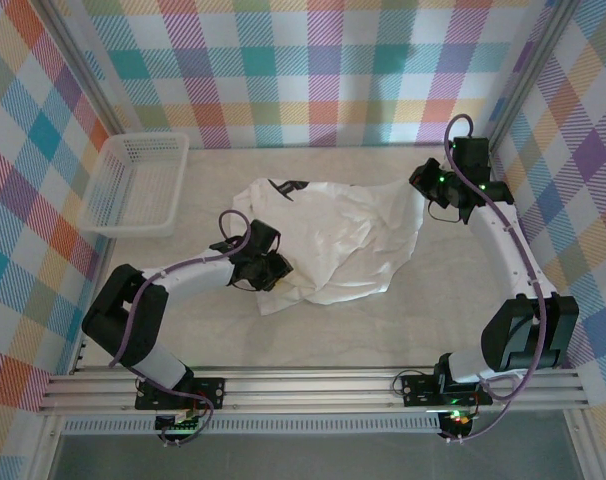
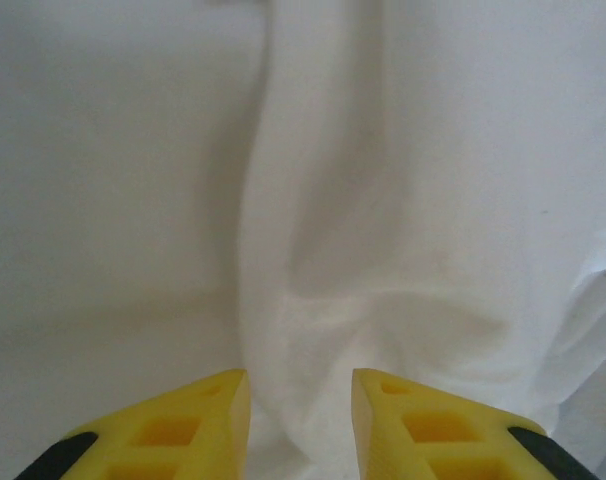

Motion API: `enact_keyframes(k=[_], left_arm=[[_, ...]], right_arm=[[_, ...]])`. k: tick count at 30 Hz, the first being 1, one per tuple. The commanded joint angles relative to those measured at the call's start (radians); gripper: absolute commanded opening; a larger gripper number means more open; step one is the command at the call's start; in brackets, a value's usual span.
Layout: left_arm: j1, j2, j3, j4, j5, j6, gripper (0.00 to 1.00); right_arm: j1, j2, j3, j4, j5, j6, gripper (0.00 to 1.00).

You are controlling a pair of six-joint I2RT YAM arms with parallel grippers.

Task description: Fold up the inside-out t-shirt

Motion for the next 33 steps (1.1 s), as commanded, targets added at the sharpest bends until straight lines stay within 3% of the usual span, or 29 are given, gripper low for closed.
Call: enact_keyframes(k=[1, 7, 11, 17, 29, 33], left_arm=[[-0.001, 0.024, -0.001, 0.065, 0.014, -0.023, 0.33], [-0.002, 0.032, -0.011, 0.050, 0.013, -0.029, 0.35], [-0.002, -0.037, -0.043, -0.017, -0.046, -0.039, 0.35], [-0.002, -0.027, -0.087, 0.103, 0.030, -0.110, 0.35], [-0.002, 0.053, -0.075, 0.187, 0.056, -0.121, 0.34], [-0.002, 0.035, -0.083, 0.196, 0.052, -0.125, 0.28]], right_arm=[[-0.001, -0.017, 0.012, 0.006, -0.016, -0.006, 0.00], [0.000, -0.018, 0.016, 0.003, -0.013, -0.008, 0.00], [-0.001, -0.020, 0.019, -0.001, -0.015, -0.012, 0.00], [-0.001, -0.020, 0.018, -0.001, -0.016, -0.011, 0.00], [-0.001, -0.034, 0.019, -0.012, -0.001, -0.027, 0.00], [-0.001, -0.031, 0.018, -0.010, -0.005, -0.025, 0.00]])
